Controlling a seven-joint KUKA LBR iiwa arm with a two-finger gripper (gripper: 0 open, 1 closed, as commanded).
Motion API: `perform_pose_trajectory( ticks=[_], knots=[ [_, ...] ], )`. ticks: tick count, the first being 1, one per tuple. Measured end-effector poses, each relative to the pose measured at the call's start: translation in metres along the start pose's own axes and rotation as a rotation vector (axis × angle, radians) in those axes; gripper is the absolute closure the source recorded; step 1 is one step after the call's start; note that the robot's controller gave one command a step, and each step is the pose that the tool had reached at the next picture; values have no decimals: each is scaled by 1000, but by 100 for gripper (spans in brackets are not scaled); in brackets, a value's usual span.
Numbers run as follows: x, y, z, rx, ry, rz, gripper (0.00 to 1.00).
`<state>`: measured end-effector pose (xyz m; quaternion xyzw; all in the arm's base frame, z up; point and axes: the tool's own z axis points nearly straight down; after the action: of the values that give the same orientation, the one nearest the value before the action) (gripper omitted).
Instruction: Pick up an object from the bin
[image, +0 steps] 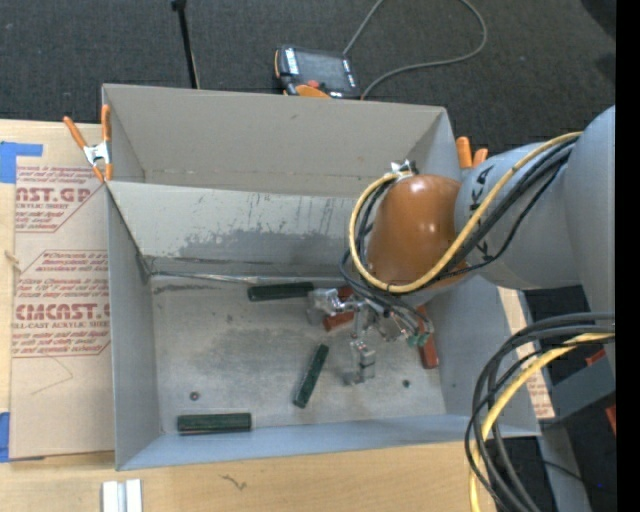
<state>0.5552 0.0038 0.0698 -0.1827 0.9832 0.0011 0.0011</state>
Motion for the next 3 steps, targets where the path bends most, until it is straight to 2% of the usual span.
perform_pose_trajectory(
  ticks=[1,2,3],
  knots=[
    [-16,-47,0,3,-2,107,0],
    [-17,-46,-1,1,-2,106,100],
    [-12,-45,-92,3,-7,174,100]
  ],
)
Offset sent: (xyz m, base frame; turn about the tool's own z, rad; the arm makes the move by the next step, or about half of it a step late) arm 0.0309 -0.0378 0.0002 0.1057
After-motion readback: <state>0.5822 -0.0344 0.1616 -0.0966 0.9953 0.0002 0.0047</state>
